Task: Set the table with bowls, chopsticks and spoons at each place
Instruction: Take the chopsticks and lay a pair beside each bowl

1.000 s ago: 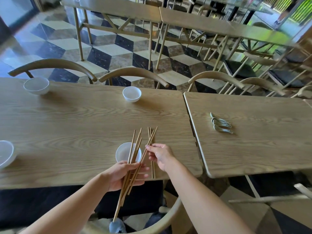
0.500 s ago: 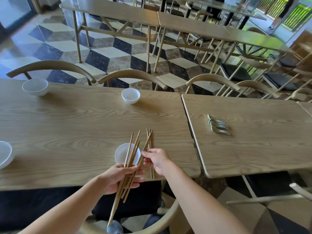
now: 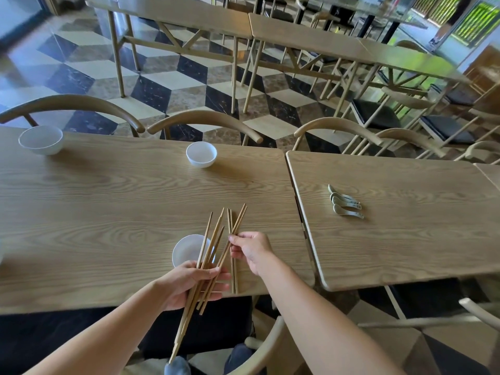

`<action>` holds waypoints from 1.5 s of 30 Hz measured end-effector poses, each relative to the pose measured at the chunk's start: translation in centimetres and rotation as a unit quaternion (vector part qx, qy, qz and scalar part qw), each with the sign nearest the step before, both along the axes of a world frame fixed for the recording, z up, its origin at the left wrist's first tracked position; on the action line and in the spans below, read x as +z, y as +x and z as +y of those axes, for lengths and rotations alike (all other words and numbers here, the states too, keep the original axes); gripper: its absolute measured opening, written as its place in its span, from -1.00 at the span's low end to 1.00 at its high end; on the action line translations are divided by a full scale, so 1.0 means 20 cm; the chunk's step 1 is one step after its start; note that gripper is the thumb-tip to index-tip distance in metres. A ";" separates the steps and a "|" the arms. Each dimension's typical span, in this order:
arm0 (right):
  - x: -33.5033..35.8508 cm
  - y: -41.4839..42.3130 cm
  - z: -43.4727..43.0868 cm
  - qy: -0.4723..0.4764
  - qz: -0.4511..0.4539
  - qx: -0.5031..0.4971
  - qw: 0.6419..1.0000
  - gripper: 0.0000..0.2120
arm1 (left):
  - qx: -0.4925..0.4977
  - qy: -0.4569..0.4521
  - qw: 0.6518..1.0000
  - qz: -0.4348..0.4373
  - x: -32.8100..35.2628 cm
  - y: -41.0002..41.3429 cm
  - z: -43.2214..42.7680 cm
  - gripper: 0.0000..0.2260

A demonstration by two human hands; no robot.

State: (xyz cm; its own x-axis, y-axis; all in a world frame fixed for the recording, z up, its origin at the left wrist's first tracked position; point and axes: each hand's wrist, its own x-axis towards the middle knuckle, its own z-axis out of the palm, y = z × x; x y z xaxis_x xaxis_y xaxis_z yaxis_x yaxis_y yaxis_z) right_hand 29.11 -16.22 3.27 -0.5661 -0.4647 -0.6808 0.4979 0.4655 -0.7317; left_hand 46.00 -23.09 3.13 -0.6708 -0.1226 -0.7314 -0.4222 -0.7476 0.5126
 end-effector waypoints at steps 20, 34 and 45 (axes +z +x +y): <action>-0.19 -1.03 -0.85 0.035 0.031 0.122 0.991 -0.80 | 0.253 0.017 0.966 -0.044 -0.21 -0.79 -0.38 -0.78; -0.58 -1.18 -1.46 0.143 0.166 0.203 0.955 -0.88 | 0.318 0.012 0.945 -0.069 -0.39 -0.78 -0.57 -0.74; -0.55 -1.11 -1.38 0.210 0.383 0.243 0.866 -0.84 | 0.305 0.009 0.951 -0.053 -0.36 -0.84 -0.66 -0.76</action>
